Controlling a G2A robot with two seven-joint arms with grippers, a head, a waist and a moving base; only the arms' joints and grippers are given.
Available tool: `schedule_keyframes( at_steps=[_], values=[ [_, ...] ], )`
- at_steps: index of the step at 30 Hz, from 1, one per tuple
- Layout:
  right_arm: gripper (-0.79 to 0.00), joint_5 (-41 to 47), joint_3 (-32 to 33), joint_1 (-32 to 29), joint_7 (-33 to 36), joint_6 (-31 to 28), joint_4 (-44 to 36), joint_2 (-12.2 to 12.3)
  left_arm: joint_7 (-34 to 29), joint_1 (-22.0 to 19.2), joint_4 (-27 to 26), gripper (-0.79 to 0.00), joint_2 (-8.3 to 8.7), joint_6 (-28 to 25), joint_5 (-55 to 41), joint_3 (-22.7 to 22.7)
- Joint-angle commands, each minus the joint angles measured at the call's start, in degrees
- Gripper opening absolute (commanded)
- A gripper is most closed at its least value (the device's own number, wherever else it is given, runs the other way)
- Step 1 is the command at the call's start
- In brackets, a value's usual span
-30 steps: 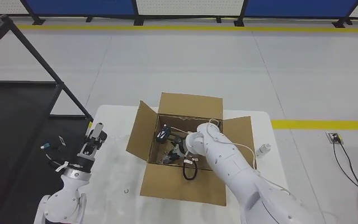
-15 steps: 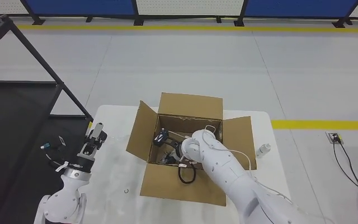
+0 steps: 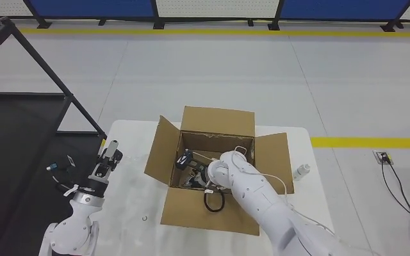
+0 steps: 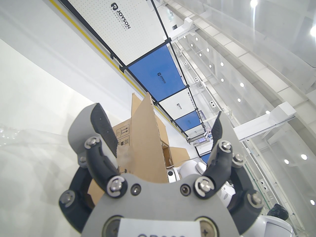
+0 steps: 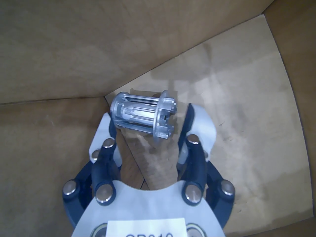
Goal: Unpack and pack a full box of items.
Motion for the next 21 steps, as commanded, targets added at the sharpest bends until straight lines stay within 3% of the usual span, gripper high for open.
schedule_keyframes(
  at_steps=[1, 11, 21],
  values=[
    [-0.785, -0.1, 0.2, 0.2, -0.3, -0.2, 0.1, 0.1, 0.0, 0.0, 0.0, 0.0, 0.0, 0.0, 0.0, 0.0],
    [-0.785, -0.2, 2.2, 2.0, -3.4, -6.8, 0.7, 2.3, 0.0, 0.0, 0.0, 0.0, 0.0, 0.0, 0.0, 0.0],
    [-0.785, -2.6, 4.0, 1.1, -3.9, -7.8, -4.1, 6.0, 0.0, 0.0, 0.0, 0.0, 0.0, 0.0, 0.0, 0.0]
  ],
)
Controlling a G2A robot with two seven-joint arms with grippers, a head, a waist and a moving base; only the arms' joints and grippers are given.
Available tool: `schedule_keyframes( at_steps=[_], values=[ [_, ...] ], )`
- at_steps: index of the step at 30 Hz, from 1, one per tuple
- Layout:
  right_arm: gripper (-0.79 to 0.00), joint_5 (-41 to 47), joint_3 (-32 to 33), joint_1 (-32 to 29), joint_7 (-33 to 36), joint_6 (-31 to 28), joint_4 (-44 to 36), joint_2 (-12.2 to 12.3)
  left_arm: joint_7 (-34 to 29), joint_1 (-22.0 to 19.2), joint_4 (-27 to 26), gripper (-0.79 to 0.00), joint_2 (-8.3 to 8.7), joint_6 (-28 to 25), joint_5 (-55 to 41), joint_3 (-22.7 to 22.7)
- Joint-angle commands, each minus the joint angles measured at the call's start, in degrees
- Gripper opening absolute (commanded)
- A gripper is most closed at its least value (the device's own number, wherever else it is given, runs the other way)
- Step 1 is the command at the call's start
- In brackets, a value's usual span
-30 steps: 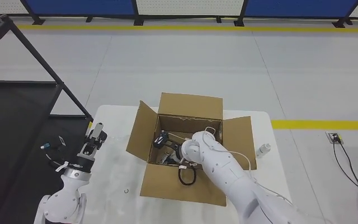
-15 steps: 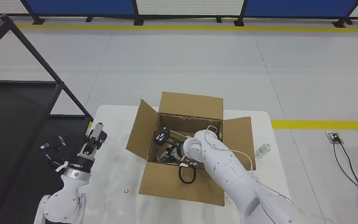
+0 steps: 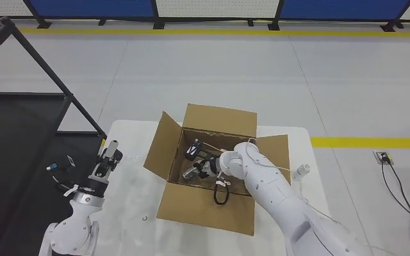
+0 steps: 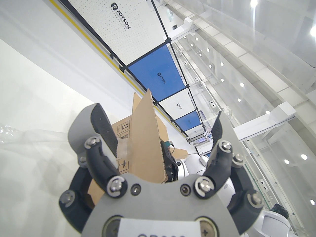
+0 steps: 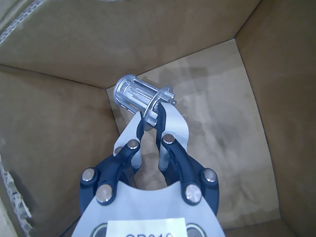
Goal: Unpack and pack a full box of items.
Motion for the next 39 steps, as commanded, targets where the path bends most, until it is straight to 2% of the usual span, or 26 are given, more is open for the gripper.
schedule_keyframes(
  at_steps=[1, 7, 11, 13, 16, 18, 21, 24, 28, 31, 39],
  values=[
    [-0.785, -0.4, 0.5, -0.3, 0.0, -0.1, -1.4, 0.9, 0.0, 0.0, 0.0, 0.0, 0.0, 0.0, 0.0, 0.0],
    [-0.785, -2.9, 4.0, -3.4, -1.0, -2.1, -11.1, 5.7, 0.0, 0.0, 0.0, 0.0, 0.0, 0.0, 0.0, 0.0],
    [-0.785, -5.9, 9.6, -10.4, 2.0, -1.8, -26.6, 11.1, 0.0, 0.0, 0.0, 0.0, 0.0, 0.0, 0.0, 0.0],
    [-0.785, -7.8, 14.5, -16.8, 5.5, 0.4, -39.1, 14.3, 0.0, 0.0, 0.0, 0.0, 0.0, 0.0, 0.0, 0.0],
    [-0.785, -11.5, 23.8, -30.4, 12.7, 4.3, -62.3, 18.7, 0.0, 0.0, 0.0, 0.0, 0.0, 0.0, 0.0, 0.0],
    [-0.785, -13.6, 29.3, -39.2, 15.7, 5.9, -75.5, 20.6, 0.0, 0.0, 0.0, 0.0, 0.0, 0.0, 0.0, 0.0],
    [-0.785, -17.1, 34.2, -47.7, 15.6, 8.2, -86.7, 22.1, 0.0, 0.0, 0.0, 0.0, 0.0, 0.0, 0.0, 0.0],
    [-0.785, -21.0, 36.0, -52.4, 11.5, 10.2, -92.0, 22.6, 0.0, 0.0, 0.0, 0.0, 0.0, 0.0, 0.0, 0.0],
    [-0.785, -24.7, 37.1, -55.9, 6.5, 12.7, -94.6, 22.9, 0.0, 0.0, 0.0, 0.0, 0.0, 0.0, 0.0, 0.0],
    [-0.785, -25.6, 37.2, -57.0, 7.3, 15.8, -94.7, 23.0, 0.0, 0.0, 0.0, 0.0, 0.0, 0.0, 0.0, 0.0],
    [-0.785, -25.6, 37.2, -57.0, 7.3, 15.8, -94.7, 23.0, 0.0, 0.0, 0.0, 0.0, 0.0, 0.0, 0.0, 0.0]
  ],
)
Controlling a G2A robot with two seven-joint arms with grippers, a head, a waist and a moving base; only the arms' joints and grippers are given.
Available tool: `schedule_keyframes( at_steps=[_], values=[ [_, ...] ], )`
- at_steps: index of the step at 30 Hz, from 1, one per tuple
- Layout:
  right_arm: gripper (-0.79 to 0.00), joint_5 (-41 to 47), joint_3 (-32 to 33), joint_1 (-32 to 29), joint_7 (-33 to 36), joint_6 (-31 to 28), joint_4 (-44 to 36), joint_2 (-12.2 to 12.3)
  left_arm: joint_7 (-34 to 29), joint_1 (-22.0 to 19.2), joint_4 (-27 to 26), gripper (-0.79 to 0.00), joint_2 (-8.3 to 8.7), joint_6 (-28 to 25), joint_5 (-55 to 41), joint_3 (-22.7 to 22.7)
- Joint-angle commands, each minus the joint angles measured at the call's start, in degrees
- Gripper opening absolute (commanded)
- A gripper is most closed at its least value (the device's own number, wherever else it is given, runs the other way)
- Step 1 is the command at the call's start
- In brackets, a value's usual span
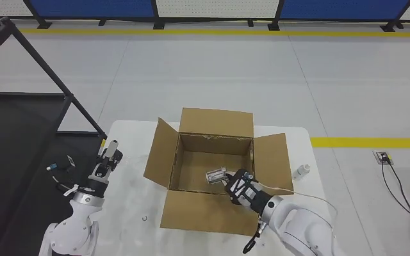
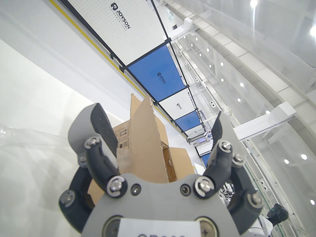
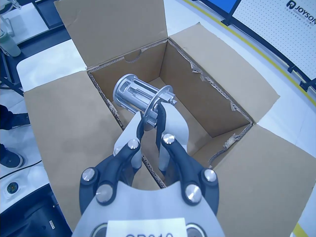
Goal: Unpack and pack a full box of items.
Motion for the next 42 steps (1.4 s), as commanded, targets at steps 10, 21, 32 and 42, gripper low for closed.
schedule_keyframes(
  at_steps=[10, 21, 32, 42],
  values=[
    [-0.785, -8.3, 7.2, -8.2, -12.7, -5.7, -7.8, 1.8, 0.0, 0.0, 0.0, 0.0, 0.0, 0.0, 0.0, 0.0],
    [-0.785, -31.9, 27.4, -35.3, -36.3, 0.8, -20.9, 4.0, 0.0, 0.0, 0.0, 0.0, 0.0, 0.0, 0.0, 0.0],
    [-0.785, -34.8, 41.3, -58.5, -46.0, 15.0, -20.9, 3.0, 0.0, 0.0, 0.0, 0.0, 0.0, 0.0, 0.0, 0.0],
    [-0.785, -33.8, 41.7, -59.0, -45.4, 15.1, -20.9, 2.9, 0.0, 0.0, 0.0, 0.0, 0.0, 0.0, 0.0, 0.0]
  ],
)
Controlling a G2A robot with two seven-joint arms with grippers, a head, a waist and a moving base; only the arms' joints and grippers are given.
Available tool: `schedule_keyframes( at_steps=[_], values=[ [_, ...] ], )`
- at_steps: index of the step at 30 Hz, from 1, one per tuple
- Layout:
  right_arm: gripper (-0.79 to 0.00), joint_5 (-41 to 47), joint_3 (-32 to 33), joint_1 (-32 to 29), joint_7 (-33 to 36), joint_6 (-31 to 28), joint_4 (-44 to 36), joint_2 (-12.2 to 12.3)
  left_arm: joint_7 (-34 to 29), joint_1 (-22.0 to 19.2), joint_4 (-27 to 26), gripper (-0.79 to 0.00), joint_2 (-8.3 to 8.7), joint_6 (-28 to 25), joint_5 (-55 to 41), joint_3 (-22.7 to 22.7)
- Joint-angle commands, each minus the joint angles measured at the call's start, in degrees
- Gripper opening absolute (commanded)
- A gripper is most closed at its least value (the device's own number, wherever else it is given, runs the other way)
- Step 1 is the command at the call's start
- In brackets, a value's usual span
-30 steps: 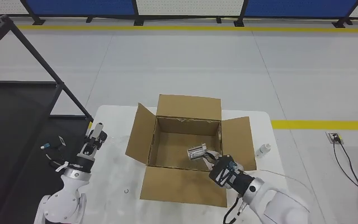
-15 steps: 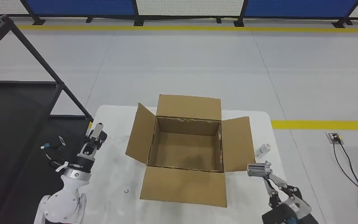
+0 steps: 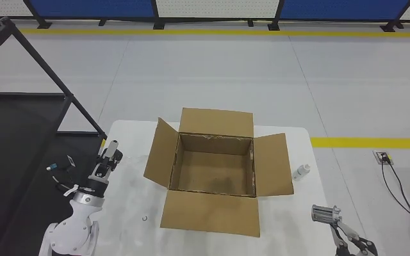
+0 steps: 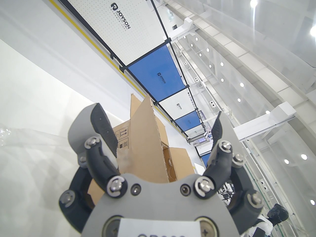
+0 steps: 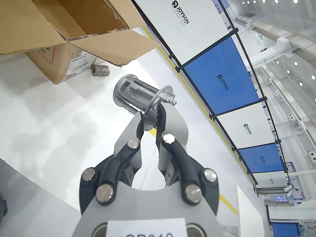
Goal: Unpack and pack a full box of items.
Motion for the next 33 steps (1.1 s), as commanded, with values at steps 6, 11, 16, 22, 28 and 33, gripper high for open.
schedule_keyframes(
  at_steps=[6, 11, 16, 22, 28, 33],
  values=[
    [-0.785, -6.6, -3.0, 5.1, 2.3, -4.9, 1.3, 0.6, 0.0, 0.0, 0.0, 0.0, 0.0, 0.0, 0.0, 0.0],
    [-0.785, -24.1, -10.6, 13.1, 7.3, -8.0, 4.2, 1.4, 0.0, 0.0, 0.0, 0.0, 0.0, 0.0, 0.0, 0.0],
    [-0.785, -39.4, -19.3, 19.0, 12.6, -8.9, 8.8, 1.7, 0.0, 0.0, 0.0, 0.0, 0.0, 0.0, 0.0, 0.0],
    [-0.785, -48.2, -26.5, 26.5, 24.9, -12.4, 14.8, 1.1, 0.0, 0.0, 0.0, 0.0, 0.0, 0.0, 0.0, 0.0],
    [-0.785, -50.2, -30.2, 32.6, 31.7, -16.1, 20.7, 0.4, 0.0, 0.0, 0.0, 0.0, 0.0, 0.0, 0.0, 0.0],
    [-0.785, -47.5, -29.3, 35.8, 30.6, -17.5, 25.1, 0.2, 0.0, 0.0, 0.0, 0.0, 0.0, 0.0, 0.0, 0.0]
  ],
)
